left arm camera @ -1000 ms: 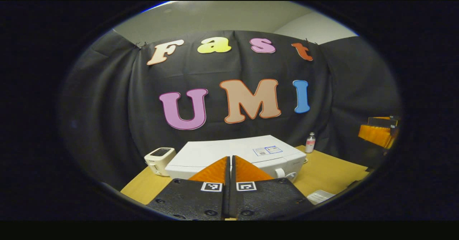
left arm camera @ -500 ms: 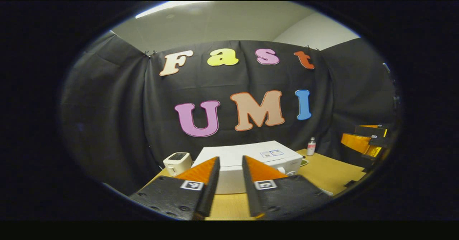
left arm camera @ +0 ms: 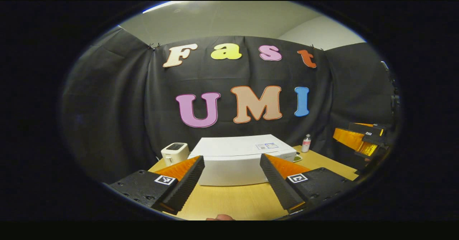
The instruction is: Open the microwave oven with the left hand, put the food in, and close the microwave oven.
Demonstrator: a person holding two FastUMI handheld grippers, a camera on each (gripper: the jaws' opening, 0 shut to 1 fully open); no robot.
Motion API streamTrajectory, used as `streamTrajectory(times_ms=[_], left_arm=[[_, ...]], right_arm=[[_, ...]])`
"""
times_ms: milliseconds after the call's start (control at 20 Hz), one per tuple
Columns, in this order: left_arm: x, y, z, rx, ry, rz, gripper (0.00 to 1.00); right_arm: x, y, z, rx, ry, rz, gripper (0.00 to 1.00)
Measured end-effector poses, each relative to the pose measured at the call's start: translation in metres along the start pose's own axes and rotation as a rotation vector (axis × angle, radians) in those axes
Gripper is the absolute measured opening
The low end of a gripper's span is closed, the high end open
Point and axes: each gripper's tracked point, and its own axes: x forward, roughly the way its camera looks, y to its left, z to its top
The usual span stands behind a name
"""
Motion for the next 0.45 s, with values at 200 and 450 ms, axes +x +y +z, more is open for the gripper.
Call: streamTrajectory(times_ms=[200, 450], left_arm=[[-0.0029, 0.0037, 0.0020, 0.004, -0.007, 0.007, 0.98], [-0.0053, 0.0016, -0.0048, -0.002, 0.008, -0.001, 0.98]], right_arm=[[-0.0020, 0.0029, -0.0010, 0.006, 0.003, -0.001, 0.92], [-0.0033, 0.0036, -0.0013, 0.007, 0.010, 0.001, 0.92]])
